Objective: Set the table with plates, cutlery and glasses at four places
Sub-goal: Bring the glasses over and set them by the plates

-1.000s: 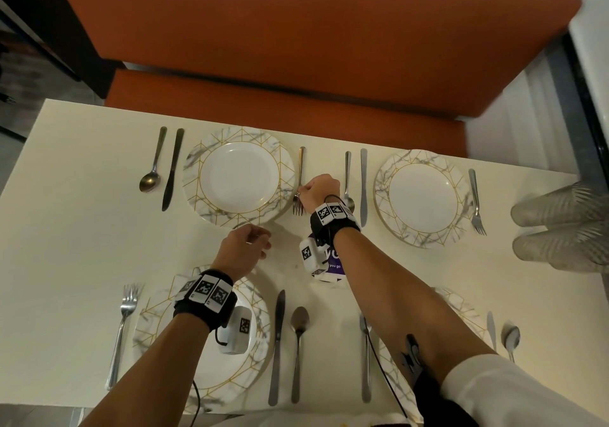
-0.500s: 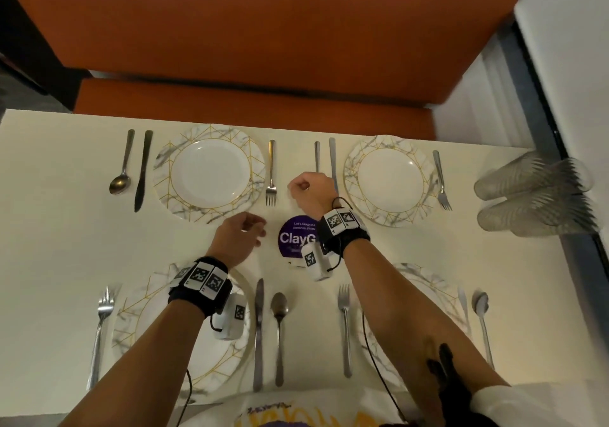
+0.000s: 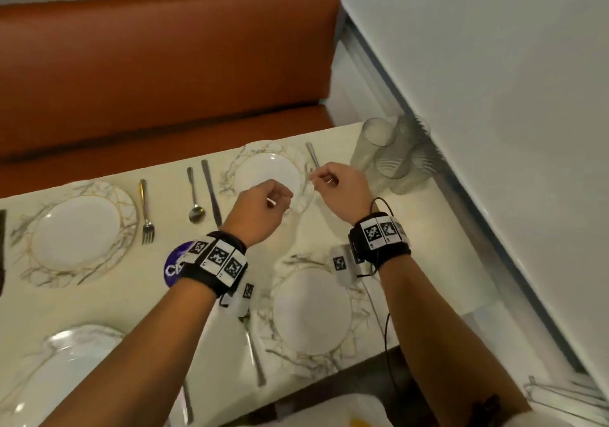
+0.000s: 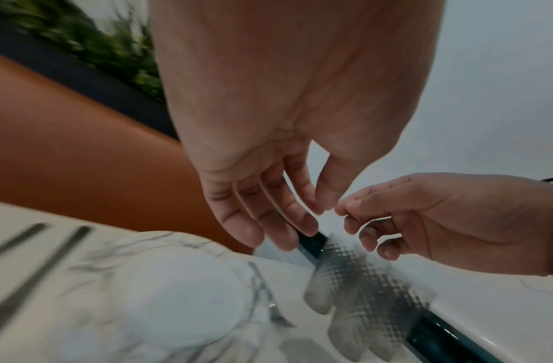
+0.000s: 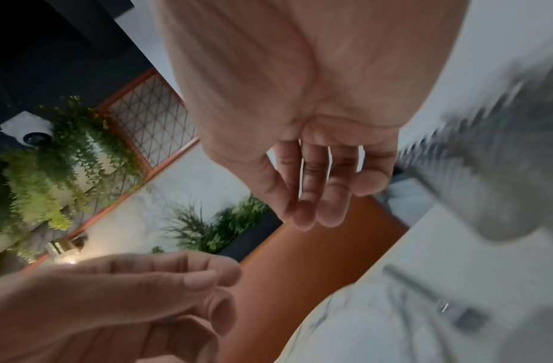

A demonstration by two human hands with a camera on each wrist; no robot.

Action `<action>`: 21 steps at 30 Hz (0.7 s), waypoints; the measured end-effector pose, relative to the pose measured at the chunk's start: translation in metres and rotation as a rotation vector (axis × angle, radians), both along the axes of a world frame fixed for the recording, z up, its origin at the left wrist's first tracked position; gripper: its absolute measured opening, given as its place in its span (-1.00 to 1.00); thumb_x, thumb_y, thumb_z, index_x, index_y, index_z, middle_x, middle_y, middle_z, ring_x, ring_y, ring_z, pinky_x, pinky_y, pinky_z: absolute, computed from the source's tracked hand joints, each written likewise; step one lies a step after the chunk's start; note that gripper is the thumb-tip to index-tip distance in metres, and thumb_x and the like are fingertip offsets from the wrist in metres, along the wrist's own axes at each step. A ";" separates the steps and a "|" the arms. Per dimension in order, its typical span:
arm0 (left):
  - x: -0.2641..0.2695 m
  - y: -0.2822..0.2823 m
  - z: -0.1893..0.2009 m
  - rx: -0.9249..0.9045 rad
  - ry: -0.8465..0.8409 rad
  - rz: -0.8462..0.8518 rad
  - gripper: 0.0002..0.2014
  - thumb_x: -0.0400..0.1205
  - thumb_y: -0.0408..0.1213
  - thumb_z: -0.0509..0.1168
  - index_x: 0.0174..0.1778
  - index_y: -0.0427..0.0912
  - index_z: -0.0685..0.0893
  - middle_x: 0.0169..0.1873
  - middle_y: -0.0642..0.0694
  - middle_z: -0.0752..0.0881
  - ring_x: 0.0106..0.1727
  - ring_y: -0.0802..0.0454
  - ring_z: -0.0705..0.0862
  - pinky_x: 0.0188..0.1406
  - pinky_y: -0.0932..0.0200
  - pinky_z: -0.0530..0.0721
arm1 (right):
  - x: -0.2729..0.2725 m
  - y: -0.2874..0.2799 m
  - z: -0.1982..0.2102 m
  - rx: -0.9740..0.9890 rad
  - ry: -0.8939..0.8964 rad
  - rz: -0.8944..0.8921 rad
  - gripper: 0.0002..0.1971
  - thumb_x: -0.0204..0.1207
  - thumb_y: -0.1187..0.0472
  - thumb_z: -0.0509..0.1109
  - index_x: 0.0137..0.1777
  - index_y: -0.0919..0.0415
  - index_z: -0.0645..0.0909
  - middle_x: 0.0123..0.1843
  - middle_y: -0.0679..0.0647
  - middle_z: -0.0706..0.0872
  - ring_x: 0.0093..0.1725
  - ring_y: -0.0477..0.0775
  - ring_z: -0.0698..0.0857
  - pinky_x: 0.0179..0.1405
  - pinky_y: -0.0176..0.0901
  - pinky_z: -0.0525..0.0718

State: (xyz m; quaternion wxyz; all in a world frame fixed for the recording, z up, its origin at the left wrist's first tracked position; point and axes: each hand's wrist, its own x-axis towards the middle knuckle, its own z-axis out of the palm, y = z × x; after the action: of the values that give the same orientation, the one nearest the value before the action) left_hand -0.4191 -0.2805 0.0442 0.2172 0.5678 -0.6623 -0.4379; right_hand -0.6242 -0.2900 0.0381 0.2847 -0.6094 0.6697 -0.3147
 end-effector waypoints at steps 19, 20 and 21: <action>-0.269 -0.083 -0.003 -0.485 -0.853 -0.722 -0.09 0.46 -0.12 0.58 0.73 -0.08 0.32 0.67 -0.12 0.39 0.68 -0.16 0.31 0.60 -0.16 0.35 | -0.254 -0.034 0.017 0.170 0.388 -0.050 -0.58 0.36 0.19 0.43 0.25 -0.04 0.67 0.24 0.14 0.59 0.26 0.27 0.51 0.28 0.10 0.56; -0.269 -0.084 -0.005 -0.486 -0.839 -0.714 -0.12 0.46 -0.18 0.58 0.71 -0.09 0.35 0.65 -0.12 0.41 0.66 -0.15 0.34 0.59 -0.15 0.36 | -0.255 -0.036 0.014 0.175 0.386 -0.051 -0.54 0.34 0.16 0.45 0.29 -0.04 0.64 0.27 0.14 0.57 0.28 0.28 0.51 0.32 0.10 0.54; -0.268 -0.085 -0.006 -0.496 -0.813 -0.702 -0.15 0.45 -0.23 0.58 0.68 -0.09 0.39 0.61 -0.12 0.45 0.64 -0.16 0.37 0.59 -0.13 0.37 | -0.255 -0.036 0.014 0.198 0.389 -0.049 -0.48 0.32 0.11 0.48 0.33 -0.04 0.61 0.30 0.15 0.56 0.31 0.29 0.49 0.36 0.11 0.51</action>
State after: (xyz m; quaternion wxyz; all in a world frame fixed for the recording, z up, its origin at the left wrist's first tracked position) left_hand -0.6871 -0.3657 0.0378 -0.0856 0.3690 -0.9233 -0.0630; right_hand -0.8797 -0.3260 0.0521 0.2009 -0.6112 0.7543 -0.1308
